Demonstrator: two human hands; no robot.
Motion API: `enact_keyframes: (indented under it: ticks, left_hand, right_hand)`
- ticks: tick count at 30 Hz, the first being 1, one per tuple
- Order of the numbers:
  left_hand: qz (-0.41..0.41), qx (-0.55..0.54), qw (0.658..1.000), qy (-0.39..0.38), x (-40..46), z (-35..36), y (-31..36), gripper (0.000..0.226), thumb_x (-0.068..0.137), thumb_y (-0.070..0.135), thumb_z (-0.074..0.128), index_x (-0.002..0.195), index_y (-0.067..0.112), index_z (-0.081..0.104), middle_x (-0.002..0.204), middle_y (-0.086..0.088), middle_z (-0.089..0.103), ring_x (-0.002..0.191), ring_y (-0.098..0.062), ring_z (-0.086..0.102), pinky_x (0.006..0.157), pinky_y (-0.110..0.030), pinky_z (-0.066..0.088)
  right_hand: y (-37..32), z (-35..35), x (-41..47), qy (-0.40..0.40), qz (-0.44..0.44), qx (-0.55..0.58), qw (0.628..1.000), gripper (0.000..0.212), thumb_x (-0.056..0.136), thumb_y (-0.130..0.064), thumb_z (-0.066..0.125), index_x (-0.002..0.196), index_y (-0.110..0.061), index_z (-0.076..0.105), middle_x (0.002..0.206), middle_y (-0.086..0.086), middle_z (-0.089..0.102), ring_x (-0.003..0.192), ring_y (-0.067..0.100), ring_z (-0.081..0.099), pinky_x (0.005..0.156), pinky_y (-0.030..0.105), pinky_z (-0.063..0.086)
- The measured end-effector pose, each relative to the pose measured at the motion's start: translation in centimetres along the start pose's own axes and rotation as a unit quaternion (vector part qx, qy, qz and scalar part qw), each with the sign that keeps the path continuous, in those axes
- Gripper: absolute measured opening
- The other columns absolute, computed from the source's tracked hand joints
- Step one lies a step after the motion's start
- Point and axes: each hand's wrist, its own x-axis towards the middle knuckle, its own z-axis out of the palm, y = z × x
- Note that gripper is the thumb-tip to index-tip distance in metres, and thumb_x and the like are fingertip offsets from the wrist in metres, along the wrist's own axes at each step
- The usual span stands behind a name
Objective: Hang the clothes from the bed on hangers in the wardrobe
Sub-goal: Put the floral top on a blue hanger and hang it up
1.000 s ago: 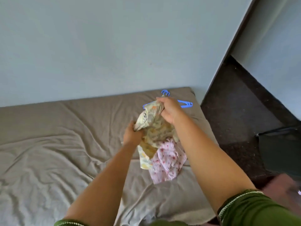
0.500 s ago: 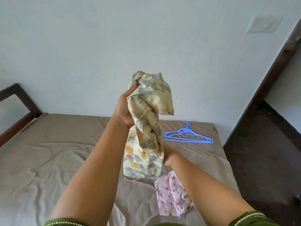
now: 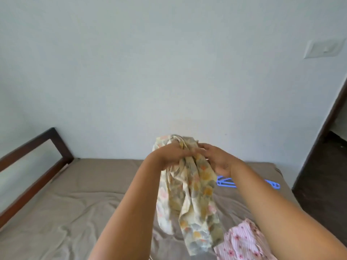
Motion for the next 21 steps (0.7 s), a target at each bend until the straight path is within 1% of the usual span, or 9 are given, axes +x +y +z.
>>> enact_keyframes:
  ticks: [1,3,5,7,10,13,16,19,21]
  left_hand:
    - [-0.014,0.019,1.0,-0.01,0.1,-0.9,-0.3,0.067,0.062,0.05,0.083,0.117,0.016,0.066,0.115,-0.009,0.07,0.106,-0.026,0.067,0.095,-0.046,0.053]
    - [-0.019,0.037,0.998,-0.039,0.0,-2.8,-0.5,0.055,0.065,0.039,0.086,0.111,0.014,0.069,0.108,-0.005,0.073,0.101,-0.022,0.069,0.094,-0.042,0.054]
    - [-0.002,0.095,0.995,-0.041,-0.3,-4.7,-0.6,0.04,0.07,0.03,0.085,0.105,0.016,0.071,0.102,-0.002,0.074,0.096,-0.019,0.07,0.092,-0.038,0.054]
    - [0.003,0.218,0.975,0.029,-0.1,-6.5,-0.9,0.036,0.07,0.035,0.084,0.097,0.015,0.072,0.096,-0.001,0.073,0.092,-0.018,0.067,0.088,-0.034,0.053]
    - [0.007,0.308,0.937,0.162,0.3,-9.3,-1.8,0.024,0.074,0.03,0.077,0.066,0.014,0.061,0.068,0.001,0.058,0.073,-0.02,0.056,0.06,-0.027,0.043]
    - [0.017,0.359,0.895,0.263,-0.1,-11.6,-2.3,0.014,0.074,0.02,0.069,0.067,0.024,0.057,0.073,0.004,0.058,0.076,-0.021,0.057,0.063,-0.027,0.043]
    - [0.052,0.429,0.841,0.325,0.0,-13.2,-2.4,0.024,0.075,0.01,0.058,0.091,0.027,0.065,0.094,0.003,0.061,0.093,-0.021,0.057,0.075,-0.03,0.044]
    - [0.094,0.428,0.855,0.278,0.7,-13.7,-2.0,0.02,0.074,0.013,0.061,0.091,0.023,0.066,0.093,0.004,0.061,0.087,-0.018,0.057,0.064,-0.026,0.043]
    - [0.118,0.407,0.868,0.258,1.3,-13.4,-1.5,0.019,0.073,0.016,0.061,0.09,0.024,0.067,0.092,0.008,0.061,0.085,-0.017,0.058,0.061,-0.025,0.043]
  right_hand:
    - [-0.4,0.1,0.7,0.037,-0.013,-0.122,0.992,0.026,0.084,-0.027,0.072,0.107,-0.017,0.065,0.091,0.009,0.07,0.069,0.016,0.068,0.059,0.024,0.054]
    - [-1.3,0.1,2.1,0.141,-0.044,-0.297,0.943,0.007,0.087,-0.017,0.07,0.091,-0.02,0.065,0.074,0.002,0.066,0.06,0.015,0.062,0.055,0.021,0.048]
    - [-2.3,-1.0,3.6,0.221,-0.06,-0.277,0.933,0.008,0.09,-0.012,0.061,0.085,-0.016,0.066,0.074,0.004,0.066,0.065,0.018,0.062,0.063,0.026,0.052]
    - [-2.8,-2.7,5.4,0.325,-0.048,-0.198,0.923,0.019,0.09,-0.017,0.053,0.089,-0.01,0.07,0.091,0.011,0.072,0.083,0.026,0.068,0.08,0.038,0.057]
    - [-3.5,-3.9,5.1,0.478,-0.002,-0.277,0.833,0.033,0.095,-0.016,0.04,0.108,-0.002,0.067,0.115,0.022,0.065,0.107,0.035,0.061,0.09,0.039,0.047]
    - [-2.7,-4.4,3.9,0.589,-0.022,-0.241,0.771,0.035,0.097,-0.019,0.036,0.117,-0.003,0.059,0.12,0.02,0.062,0.115,0.038,0.053,0.092,0.04,0.043]
    - [-1.9,-4.9,4.4,0.634,0.007,-0.229,0.738,0.032,0.096,-0.022,0.036,0.121,-0.012,0.052,0.124,0.017,0.059,0.123,0.037,0.042,0.094,0.043,0.038]
    - [-2.1,-3.4,5.8,0.609,0.092,-0.248,0.747,0.045,0.092,-0.033,0.051,0.134,-0.025,0.038,0.136,0.016,0.046,0.126,0.035,0.037,0.101,0.044,0.034]
    - [-1.8,-0.8,6.6,0.508,0.057,-0.367,0.777,0.069,0.085,-0.041,0.063,0.144,-0.031,0.029,0.149,0.014,0.029,0.136,0.033,0.027,0.109,0.044,0.027]
